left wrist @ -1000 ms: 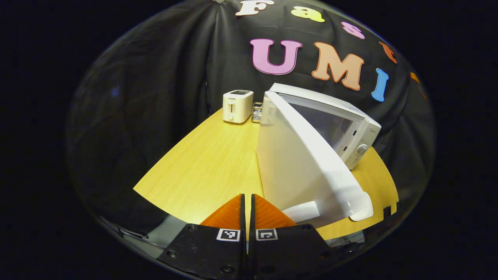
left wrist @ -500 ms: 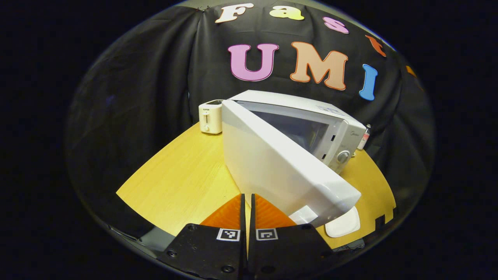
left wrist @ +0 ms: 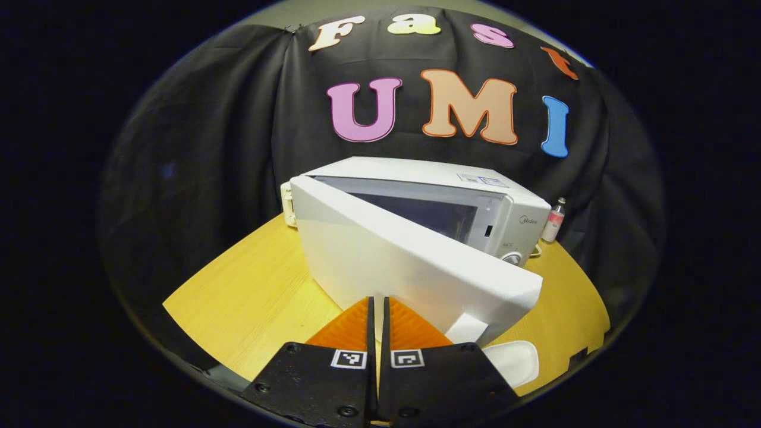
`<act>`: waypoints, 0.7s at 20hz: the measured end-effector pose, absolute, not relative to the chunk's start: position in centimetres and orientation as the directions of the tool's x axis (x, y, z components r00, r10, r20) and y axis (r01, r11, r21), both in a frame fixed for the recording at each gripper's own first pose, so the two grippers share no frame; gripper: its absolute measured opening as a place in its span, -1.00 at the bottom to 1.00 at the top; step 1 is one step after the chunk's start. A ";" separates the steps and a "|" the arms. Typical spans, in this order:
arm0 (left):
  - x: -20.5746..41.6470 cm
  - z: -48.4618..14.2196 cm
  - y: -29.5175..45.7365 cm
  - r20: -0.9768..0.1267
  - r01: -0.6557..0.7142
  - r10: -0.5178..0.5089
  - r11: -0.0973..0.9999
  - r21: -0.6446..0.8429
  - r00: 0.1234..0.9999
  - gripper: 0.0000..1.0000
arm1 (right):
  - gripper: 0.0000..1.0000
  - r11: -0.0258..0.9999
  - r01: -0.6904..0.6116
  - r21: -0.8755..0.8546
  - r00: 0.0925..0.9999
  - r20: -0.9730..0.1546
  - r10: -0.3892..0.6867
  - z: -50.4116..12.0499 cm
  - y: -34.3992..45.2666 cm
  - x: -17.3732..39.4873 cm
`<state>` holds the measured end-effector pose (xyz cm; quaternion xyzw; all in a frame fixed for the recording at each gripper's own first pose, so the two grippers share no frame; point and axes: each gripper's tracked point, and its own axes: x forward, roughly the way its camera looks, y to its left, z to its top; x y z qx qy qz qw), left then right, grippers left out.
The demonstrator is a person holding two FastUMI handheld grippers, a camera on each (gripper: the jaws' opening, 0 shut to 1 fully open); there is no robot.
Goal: Open the microwave oven with the left hand, put the food in, and close the microwave oven.
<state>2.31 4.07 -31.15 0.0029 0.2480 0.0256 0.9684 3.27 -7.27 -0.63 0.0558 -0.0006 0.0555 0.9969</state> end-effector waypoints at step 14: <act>10.6 -29.4 -1.9 -0.417 0.071 -0.019 0.991 0.110 0.909 -0.99 | 0.63 0.989 -0.085 0.123 0.996 -0.012 0.087 -2.8 -9.3 1.0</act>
